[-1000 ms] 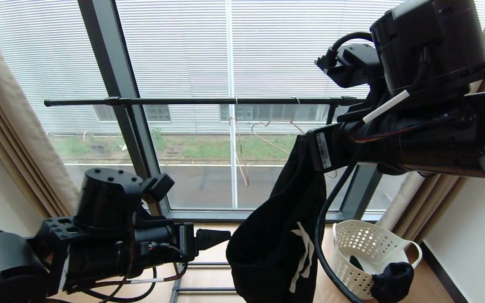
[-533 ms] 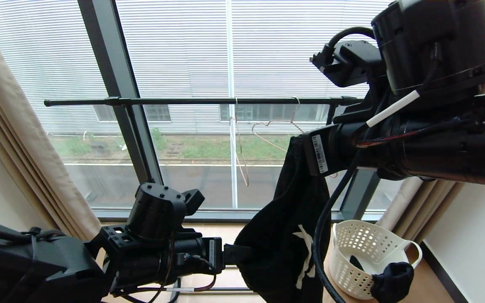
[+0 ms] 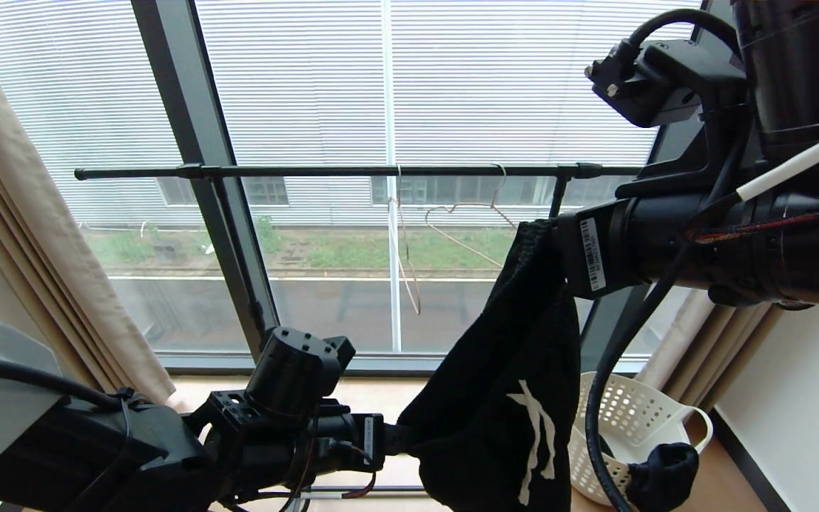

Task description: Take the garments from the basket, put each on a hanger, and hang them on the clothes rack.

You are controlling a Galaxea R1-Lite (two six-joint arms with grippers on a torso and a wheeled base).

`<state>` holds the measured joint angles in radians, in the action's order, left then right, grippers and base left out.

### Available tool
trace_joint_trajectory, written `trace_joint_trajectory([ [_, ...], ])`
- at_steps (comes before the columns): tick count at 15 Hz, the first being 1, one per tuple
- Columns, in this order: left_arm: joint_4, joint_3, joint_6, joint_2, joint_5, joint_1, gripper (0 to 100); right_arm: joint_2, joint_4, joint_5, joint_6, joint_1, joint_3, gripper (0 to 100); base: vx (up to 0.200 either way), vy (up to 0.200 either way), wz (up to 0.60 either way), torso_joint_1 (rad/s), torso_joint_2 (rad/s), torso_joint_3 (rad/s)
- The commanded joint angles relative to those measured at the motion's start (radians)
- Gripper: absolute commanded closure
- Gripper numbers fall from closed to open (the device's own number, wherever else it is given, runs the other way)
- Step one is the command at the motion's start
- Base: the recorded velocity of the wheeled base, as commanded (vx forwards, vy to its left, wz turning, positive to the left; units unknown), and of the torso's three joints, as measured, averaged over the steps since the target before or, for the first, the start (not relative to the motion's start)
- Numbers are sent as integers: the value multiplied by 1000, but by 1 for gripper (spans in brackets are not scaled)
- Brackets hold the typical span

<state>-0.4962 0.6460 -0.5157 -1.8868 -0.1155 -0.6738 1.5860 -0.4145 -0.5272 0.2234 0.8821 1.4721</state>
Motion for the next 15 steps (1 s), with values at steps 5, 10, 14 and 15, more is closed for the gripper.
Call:
trace_joint_trajectory([
  [5, 4, -68, -1, 98, 66, -15, 100, -57, 3, 0, 2, -72, -64, 100, 0, 0, 0, 0, 0, 0],
  [10, 74, -48, 34, 218, 68, 80, 100, -67, 77, 3, 2, -143, -179, 100, 0, 0, 0, 0, 0, 0],
  [14, 265, 34, 206, 379, 71, 96, 100, -58, 164, 9, 1, -150, -253, 100, 0, 0, 0, 0, 0, 0],
  [15, 412, 112, 217, 410, 71, 96, 100, -43, 167, 13, 1, -152, -251, 100, 0, 0, 0, 0, 0, 0],
])
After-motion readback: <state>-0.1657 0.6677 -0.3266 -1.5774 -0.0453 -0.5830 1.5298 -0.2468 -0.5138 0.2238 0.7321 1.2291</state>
